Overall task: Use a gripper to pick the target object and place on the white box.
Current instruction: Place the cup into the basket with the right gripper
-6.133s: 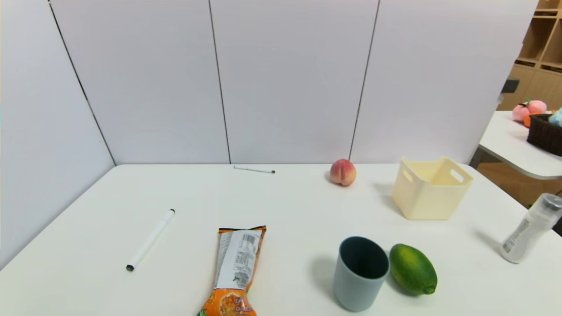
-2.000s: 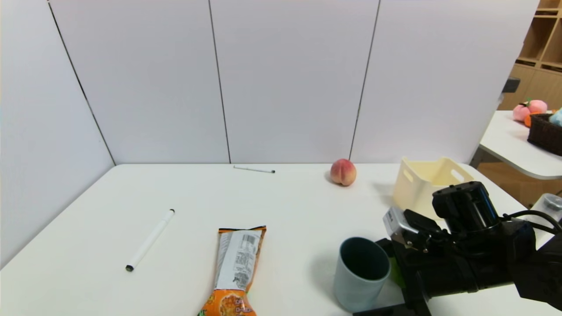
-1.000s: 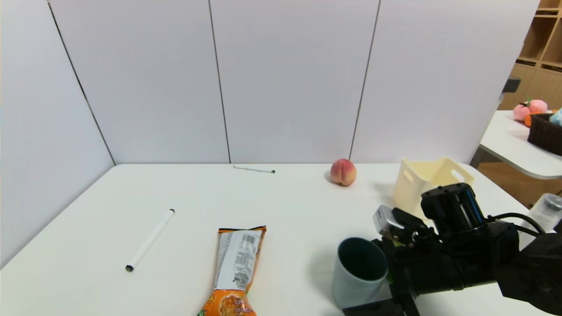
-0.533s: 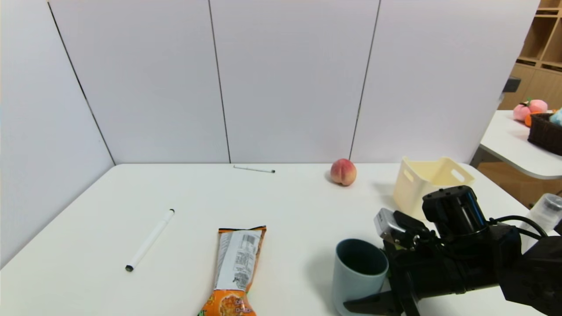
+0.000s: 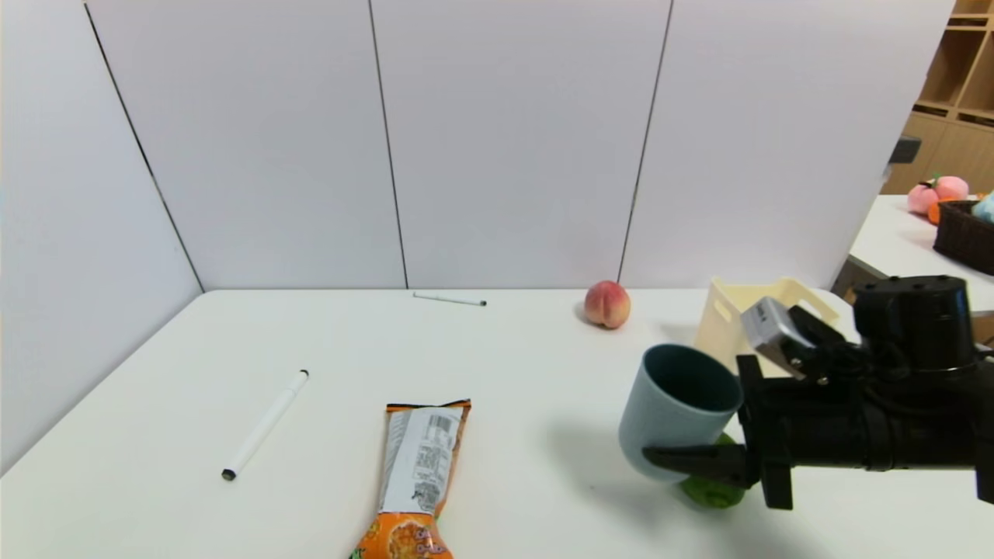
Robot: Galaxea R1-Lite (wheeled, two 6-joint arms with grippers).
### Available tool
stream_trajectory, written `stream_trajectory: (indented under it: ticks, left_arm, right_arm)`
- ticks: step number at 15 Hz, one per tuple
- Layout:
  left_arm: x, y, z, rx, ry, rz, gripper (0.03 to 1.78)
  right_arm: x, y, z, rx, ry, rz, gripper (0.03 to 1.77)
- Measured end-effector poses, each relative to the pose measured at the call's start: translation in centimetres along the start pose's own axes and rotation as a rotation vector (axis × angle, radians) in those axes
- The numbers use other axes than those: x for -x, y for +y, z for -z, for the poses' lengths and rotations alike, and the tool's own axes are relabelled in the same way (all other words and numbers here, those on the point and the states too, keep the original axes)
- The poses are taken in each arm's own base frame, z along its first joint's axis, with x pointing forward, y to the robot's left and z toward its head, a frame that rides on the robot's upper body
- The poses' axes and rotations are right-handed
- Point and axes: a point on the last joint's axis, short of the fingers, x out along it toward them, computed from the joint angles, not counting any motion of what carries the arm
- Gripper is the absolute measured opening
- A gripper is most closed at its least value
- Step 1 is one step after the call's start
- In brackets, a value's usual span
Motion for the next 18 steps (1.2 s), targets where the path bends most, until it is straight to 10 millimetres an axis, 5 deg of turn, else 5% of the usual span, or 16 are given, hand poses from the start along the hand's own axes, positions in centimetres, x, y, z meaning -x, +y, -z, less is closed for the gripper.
stream_trajectory:
  ticks: [9, 13, 18]
  left_arm:
    - [0.0, 0.0, 0.0, 0.0, 0.0, 0.0, 1.69]
    - [0.0, 0.0, 0.0, 0.0, 0.0, 0.0, 1.69]
    - [0.0, 0.0, 0.0, 0.0, 0.0, 0.0, 1.69]
  right_arm:
    - [6.3, -3.6, -6.6, 0.153, -0.135, 0.53, 1.1]
    - [6.6, -6.3, -8.5, -0.006, -0.155, 0.841, 1.1]
    - [5.0, -9.2, -6.9, -0.214, -0.114, 1.055, 1.1]
